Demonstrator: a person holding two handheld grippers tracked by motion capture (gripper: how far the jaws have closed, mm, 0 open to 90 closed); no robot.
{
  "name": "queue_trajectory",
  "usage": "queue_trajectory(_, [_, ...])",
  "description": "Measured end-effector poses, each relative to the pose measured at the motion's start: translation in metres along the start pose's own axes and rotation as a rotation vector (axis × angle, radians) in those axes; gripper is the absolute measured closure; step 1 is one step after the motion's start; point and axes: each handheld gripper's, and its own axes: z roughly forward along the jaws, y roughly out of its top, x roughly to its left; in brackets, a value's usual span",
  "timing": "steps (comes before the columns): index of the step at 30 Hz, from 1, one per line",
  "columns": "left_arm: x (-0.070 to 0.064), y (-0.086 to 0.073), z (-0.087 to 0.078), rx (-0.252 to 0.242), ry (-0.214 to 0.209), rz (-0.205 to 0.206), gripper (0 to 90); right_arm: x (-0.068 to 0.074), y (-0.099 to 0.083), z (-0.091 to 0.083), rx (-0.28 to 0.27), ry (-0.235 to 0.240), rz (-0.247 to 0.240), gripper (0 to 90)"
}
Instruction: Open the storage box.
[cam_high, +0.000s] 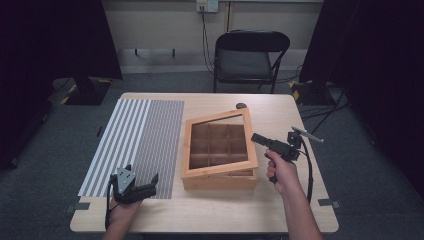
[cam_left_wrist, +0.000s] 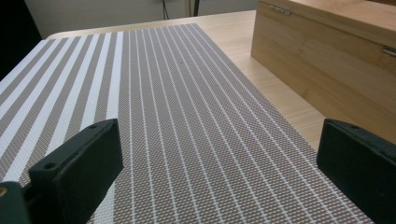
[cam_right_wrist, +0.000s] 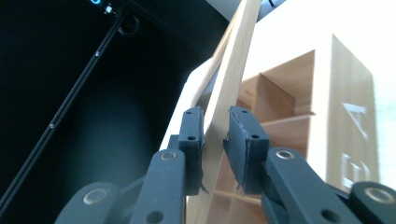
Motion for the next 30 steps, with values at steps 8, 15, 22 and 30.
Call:
queue_trajectory(8, [-0.023, 0.024, -0.014, -0.092, -0.058, 0.049, 3.2, 0.03, 0.007, 0.003, -0.011, 0.0, -0.062, 74.8])
queue_trajectory(15, [-0.057, 0.038, -0.021, -0.134, -0.139, 0.148, 4.2, 0.052, 0.01, 0.008, -0.019, 0.018, -0.099, 73.2])
queue_trajectory(22, [-0.085, 0.054, -0.024, -0.192, -0.2, 0.158, 9.2, 0.071, 0.013, 0.014, -0.019, 0.023, -0.136, 72.4])
queue_trajectory(30, [-0.108, 0.066, -0.019, -0.235, -0.237, 0.172, 11.2, 0.089, 0.016, 0.023, -0.007, 0.036, -0.145, 70.6])
